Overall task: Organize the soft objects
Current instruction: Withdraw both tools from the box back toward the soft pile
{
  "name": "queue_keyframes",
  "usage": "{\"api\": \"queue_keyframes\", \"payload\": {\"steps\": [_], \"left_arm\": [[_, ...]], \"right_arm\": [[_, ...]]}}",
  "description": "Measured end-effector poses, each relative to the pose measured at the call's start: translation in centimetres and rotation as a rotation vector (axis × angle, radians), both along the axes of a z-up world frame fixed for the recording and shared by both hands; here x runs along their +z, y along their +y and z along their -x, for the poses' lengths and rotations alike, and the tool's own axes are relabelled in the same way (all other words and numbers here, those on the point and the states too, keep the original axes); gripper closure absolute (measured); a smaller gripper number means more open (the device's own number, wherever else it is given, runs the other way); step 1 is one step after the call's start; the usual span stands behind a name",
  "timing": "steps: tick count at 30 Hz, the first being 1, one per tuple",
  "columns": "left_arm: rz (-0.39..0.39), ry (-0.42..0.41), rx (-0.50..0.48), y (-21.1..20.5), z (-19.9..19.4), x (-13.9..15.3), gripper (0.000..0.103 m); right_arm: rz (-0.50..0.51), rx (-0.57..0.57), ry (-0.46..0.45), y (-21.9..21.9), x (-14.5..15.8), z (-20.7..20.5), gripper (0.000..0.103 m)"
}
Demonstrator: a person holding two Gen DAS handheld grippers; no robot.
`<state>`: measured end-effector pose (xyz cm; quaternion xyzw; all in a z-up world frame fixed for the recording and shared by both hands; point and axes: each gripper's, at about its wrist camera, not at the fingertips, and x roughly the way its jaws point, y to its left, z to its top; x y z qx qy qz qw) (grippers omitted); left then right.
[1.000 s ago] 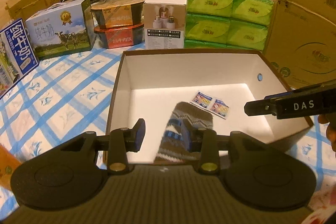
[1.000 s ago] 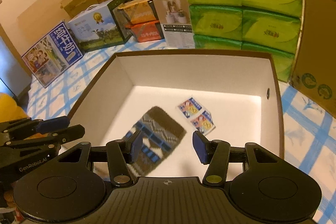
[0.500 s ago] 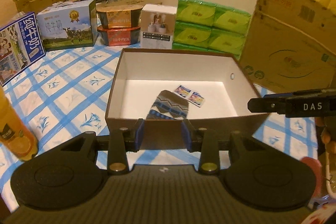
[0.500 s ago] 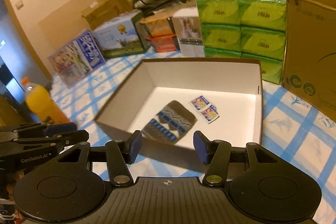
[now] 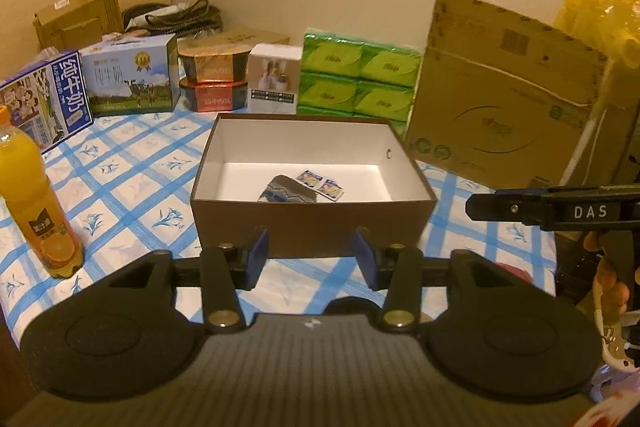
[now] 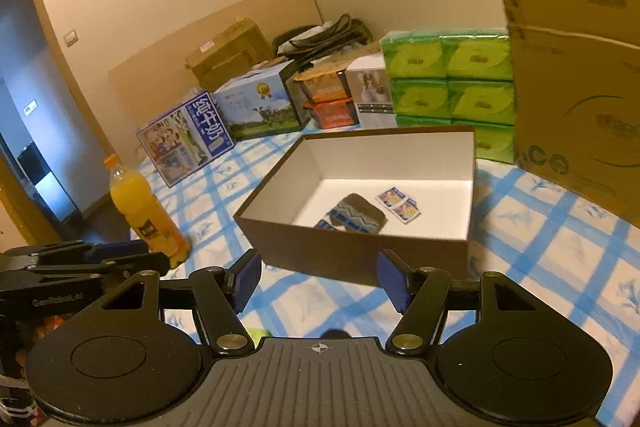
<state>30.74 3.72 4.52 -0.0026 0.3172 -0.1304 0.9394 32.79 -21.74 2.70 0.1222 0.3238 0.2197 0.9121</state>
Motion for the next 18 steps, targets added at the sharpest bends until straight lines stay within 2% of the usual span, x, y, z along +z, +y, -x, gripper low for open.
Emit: {"api": "queue_keyframes", "payload": {"steps": [11, 18], "left_arm": [[0.046, 0.015, 0.018, -0.9, 6.8, -0.1, 0.057], [0.059, 0.033, 0.04, -1.4, 10.3, -0.9, 0.057]], "right_arm": [[-0.053, 0.008, 0.028, -2.5, -0.5, 7.6, 0.039], [-0.014, -0.013, 0.056, -3.1, -2.2, 11.7, 0.039]]}}
